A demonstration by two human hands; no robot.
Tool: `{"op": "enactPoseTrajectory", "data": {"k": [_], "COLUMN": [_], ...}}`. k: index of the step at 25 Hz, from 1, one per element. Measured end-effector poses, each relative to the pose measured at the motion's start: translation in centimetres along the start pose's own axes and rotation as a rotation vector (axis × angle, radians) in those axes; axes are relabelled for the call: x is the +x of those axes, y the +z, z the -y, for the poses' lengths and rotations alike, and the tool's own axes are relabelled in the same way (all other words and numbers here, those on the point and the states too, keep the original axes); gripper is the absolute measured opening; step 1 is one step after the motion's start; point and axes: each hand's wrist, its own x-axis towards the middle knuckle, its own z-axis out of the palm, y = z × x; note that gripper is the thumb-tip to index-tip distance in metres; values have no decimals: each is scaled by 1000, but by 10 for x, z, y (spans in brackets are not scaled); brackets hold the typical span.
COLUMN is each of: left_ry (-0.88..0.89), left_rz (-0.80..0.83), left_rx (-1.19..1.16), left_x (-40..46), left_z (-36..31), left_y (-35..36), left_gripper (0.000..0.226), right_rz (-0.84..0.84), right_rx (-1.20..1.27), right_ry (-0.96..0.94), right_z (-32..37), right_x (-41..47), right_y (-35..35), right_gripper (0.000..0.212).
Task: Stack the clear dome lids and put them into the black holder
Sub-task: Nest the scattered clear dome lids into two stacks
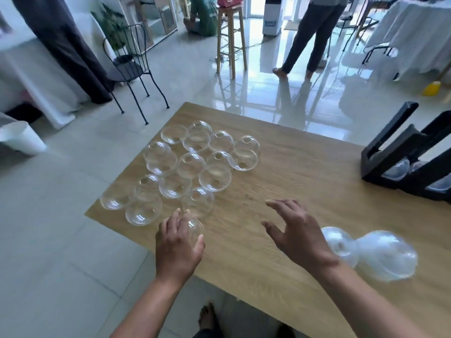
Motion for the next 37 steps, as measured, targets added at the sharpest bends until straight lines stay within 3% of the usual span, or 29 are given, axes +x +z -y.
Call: {"op": "enactPoseTrajectory", "data": {"k": [3,7,11,15,18,20,22,24,26,28,31,33,35,37], "left_ry": [14,164,240,352,409,456,509,542,549,552,552,527,483,448], "left_rz": [141,160,231,261,290,299,319,328,328,328,341,344,351,357], "left_rx": [12,-65,-73,-85,-116,-140,-147,-148,-141,-129,-119,-132,-188,-258], "left_x": [-5,-6,-3,4,9,13,16,18,19,19,19,18,13,8], "left_z": [30,49,59,63,57,49,40,29,21,16,13,12,12,5], "left_y": [4,8,8,10,13,17,20,23,26,27,26,24,19,15], "left_gripper": [84,85,91,95,93,91,91,90,90,90,90,90,90,90], "right_rz": [83,169,216,71,21,1,-32,-75,-124,-159,153,325,311,190], "right_rx": [-76,-268,-324,162,962,1159,1065,720,214,-33,-189,-275,-260,-187], "right_ry": [-60,-47,32,297,834,1046,1129,1097,939,694,520,507,482,439], "right_z": [36,49,45,29,17,9,2,-2,1,10,17,20,23,22], "right_x": [43,101,101,48,17,2,-11,-19,-20,-12,11,22,27,26], "right_y": [54,107,113,86,67,60,61,63,66,67,72,74,66,44], "right_gripper": [37,44,23,6,14,16,16,20,35,54,86,91,86,86]}}
